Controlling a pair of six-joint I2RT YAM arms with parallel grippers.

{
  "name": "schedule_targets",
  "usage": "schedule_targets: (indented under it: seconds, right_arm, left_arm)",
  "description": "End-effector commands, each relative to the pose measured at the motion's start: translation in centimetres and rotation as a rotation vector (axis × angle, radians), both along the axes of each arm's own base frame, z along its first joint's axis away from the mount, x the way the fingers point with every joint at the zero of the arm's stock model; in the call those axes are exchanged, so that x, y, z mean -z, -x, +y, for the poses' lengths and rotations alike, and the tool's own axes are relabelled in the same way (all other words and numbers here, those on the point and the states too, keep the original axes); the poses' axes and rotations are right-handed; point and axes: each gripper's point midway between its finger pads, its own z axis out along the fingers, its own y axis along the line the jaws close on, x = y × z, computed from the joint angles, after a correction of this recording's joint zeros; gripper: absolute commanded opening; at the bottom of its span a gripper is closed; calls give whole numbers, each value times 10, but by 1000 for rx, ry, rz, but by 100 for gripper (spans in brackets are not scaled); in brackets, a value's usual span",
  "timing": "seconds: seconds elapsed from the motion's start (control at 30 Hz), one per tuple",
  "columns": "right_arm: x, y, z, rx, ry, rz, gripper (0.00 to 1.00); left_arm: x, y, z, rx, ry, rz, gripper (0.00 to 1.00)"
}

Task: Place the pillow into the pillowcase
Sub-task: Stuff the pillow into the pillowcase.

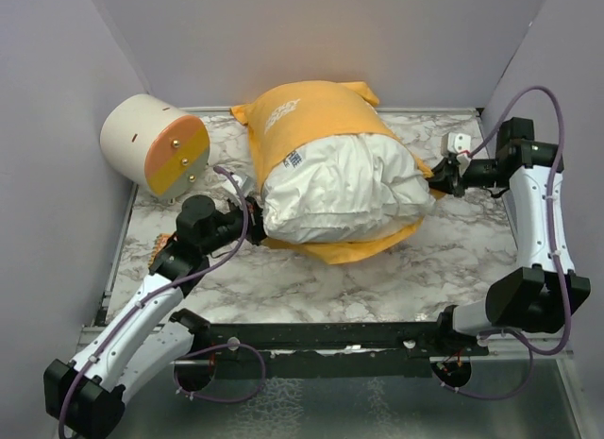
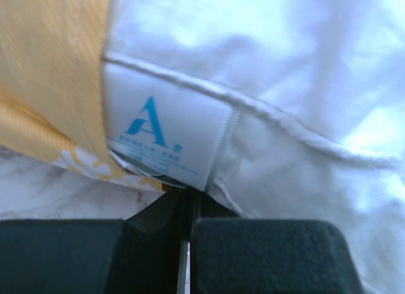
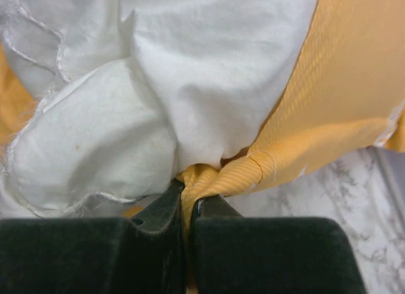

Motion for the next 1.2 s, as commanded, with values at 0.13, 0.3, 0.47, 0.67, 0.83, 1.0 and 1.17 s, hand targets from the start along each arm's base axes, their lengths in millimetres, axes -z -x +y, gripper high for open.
schedule_targets:
  seconds: [0.13, 0.3, 0.47, 0.67, 0.83, 1.0, 1.17]
  right_arm:
    - [-199, -13, 32, -71, -341, -229, 0]
    - [-270, -14, 47, -87, -420, -217, 0]
    - [-313, 5, 77, -136, -489, -229, 0]
    - [-325, -91, -54, 280, -590, -184, 0]
    - [-311, -68, -23, 120, -508, -132, 0]
    - [-334, 62, 103, -319, -464, -145, 0]
    - [-348, 6, 19, 20, -458, -240, 0]
  left_arm:
    - [-220, -51, 25, -218, 10, -510, 0]
    - [-314, -99, 34, -366, -20, -617, 0]
    - [-371, -149, 41, -403, 44, -647, 0]
    - [-418, -93, -26, 4, 316, -641, 0]
    - [-424, -76, -17, -49, 319, -665, 0]
    - [-446, -174, 45, -329, 392, -658, 0]
    - [-476, -149, 3, -102, 513, -677, 0]
